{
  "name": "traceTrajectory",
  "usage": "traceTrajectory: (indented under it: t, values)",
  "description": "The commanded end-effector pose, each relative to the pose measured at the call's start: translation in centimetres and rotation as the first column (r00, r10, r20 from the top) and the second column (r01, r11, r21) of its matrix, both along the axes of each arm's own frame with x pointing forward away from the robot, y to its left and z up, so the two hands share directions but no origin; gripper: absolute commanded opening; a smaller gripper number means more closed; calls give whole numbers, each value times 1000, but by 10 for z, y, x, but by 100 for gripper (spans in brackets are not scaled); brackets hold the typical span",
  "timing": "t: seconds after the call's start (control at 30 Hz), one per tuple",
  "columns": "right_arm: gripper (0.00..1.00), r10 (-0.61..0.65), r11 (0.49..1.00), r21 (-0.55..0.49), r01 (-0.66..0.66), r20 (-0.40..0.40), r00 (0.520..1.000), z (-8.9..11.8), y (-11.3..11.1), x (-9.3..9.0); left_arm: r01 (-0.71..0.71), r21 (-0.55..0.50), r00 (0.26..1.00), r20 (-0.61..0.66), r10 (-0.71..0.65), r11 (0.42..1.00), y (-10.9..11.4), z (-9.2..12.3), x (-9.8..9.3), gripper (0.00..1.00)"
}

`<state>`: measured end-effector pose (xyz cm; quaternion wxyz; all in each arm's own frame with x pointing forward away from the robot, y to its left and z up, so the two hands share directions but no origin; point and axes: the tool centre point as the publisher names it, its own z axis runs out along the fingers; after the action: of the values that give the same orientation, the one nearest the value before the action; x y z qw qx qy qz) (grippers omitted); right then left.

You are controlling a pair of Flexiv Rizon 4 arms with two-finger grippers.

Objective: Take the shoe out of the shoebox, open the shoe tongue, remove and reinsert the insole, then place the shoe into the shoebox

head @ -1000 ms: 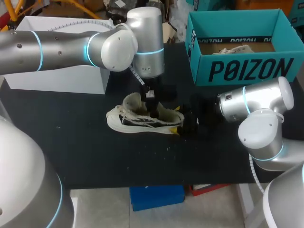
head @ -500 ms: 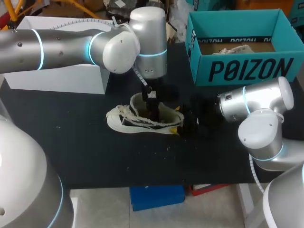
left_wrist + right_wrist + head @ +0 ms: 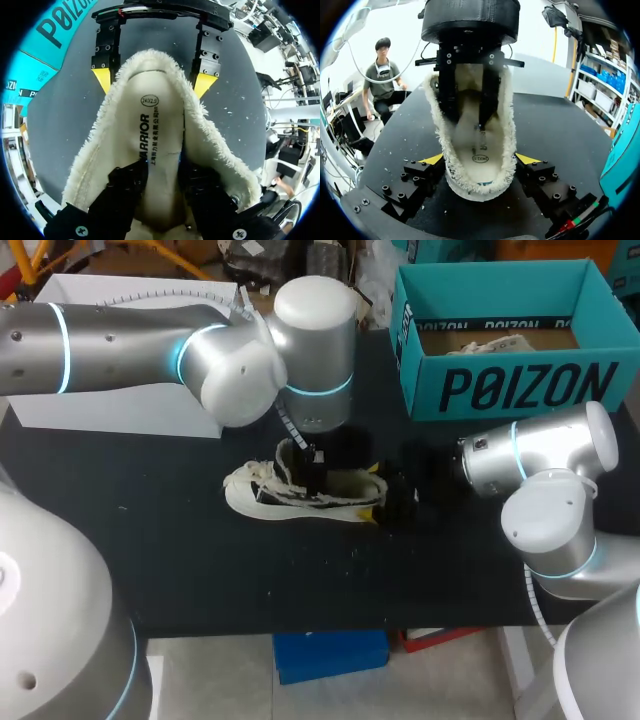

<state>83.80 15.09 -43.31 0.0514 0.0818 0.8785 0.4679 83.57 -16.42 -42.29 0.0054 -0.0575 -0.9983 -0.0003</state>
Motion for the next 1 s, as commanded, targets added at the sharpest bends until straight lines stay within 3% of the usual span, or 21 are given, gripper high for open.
traceTrajectory:
  t: [0.03,0.23,0.37,0.43,0.73,1.0]
  values:
    - [0,-3,1000,0,3,0,1000,-3,-1,0,14,6,997,81,-14,1000,6,-13,-5,41]
    - [0,-3,1000,0,3,0,1000,-3,-1,0,10,24,982,190,-14,1000,11,-18,-1,39]
    - [0,-3,1000,0,3,0,1000,-3,-1,0,1,21,957,289,-7,1000,12,-17,5,43]
    - [0,-3,1000,0,3,0,1000,-3,-1,0,-8,2,941,337,7,1000,14,-15,9,38]
    - [0,-3,1000,0,3,0,1000,-3,-1,0,-19,-102,853,518,69,995,24,-4,38,40]
    - [0,-3,1000,0,3,0,1000,-3,-1,0,12,-179,819,567,93,984,21,-6,50,42]
